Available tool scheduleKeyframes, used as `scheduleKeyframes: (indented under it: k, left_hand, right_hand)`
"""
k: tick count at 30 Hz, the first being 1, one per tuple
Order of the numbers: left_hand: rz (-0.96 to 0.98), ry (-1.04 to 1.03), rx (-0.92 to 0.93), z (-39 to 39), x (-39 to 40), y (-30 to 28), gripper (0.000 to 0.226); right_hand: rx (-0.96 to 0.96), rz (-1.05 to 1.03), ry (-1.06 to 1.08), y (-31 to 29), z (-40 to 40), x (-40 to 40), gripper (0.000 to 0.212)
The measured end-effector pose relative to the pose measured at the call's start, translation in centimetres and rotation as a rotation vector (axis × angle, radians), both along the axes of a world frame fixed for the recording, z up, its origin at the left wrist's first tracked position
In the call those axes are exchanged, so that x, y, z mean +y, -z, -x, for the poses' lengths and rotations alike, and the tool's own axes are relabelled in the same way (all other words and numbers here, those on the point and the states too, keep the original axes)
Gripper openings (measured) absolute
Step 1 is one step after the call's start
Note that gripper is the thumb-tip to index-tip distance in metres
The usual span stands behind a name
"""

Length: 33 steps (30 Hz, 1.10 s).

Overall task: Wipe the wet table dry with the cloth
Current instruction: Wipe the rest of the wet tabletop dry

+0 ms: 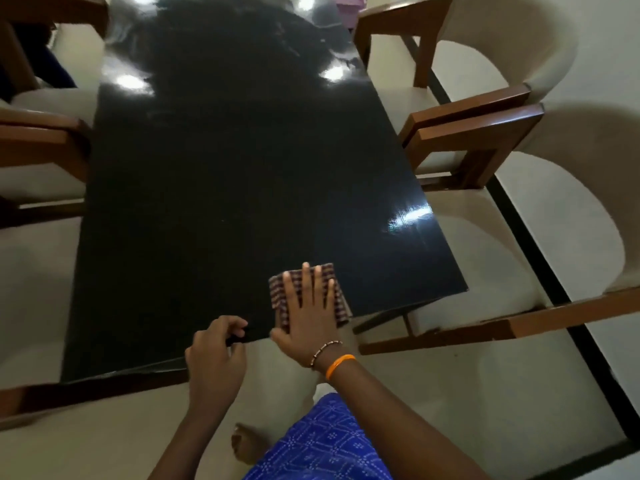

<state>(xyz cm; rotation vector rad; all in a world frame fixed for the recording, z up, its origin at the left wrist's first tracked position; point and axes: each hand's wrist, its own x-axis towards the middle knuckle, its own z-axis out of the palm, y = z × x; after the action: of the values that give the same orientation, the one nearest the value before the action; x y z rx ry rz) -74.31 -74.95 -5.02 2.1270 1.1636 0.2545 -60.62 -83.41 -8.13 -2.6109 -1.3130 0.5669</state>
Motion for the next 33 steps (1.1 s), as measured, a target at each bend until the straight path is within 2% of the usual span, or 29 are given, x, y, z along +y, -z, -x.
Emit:
scheduleKeyframes:
  k: [7,10,16,21,24,27,33]
  left_hand:
    - [0.013,-0.440,-0.063,10.0,4.0,0.9,0.028]
    - [0.038,-0.597,-0.089,13.4,4.9,1.3,0.026]
    - [0.169,-0.746,-0.089,17.4,4.8,2.7,0.025]
    - [0.312,-0.655,-0.077,16.3,3.0,3.0,0.028]
    - [0.451,-0.528,-0.050,14.1,1.5,2.8,0.025]
    - [0.580,-0.333,-0.033,10.6,-0.8,2.3,0.020]
    - [0.598,0.045,0.038,0.9,-6.1,1.1,0.019]
  right_hand:
    - [0.025,0.021,-0.368,-0.4,10.8,8.7,0.096]
    - [-0.048,0.058,-0.516,-0.5,15.6,13.2,0.091]
    - [-0.145,0.054,-0.709,-0.3,19.6,17.9,0.083]
    - [-0.169,-0.084,-0.854,0.8,16.0,15.2,0.082]
    - [-0.159,-0.138,-0.823,1.3,12.2,11.6,0.082]
    - [-0.164,-0.124,-0.698,1.6,7.0,6.8,0.082]
    - [-0.153,-0.083,-0.315,1.1,-5.1,-4.9,0.069]
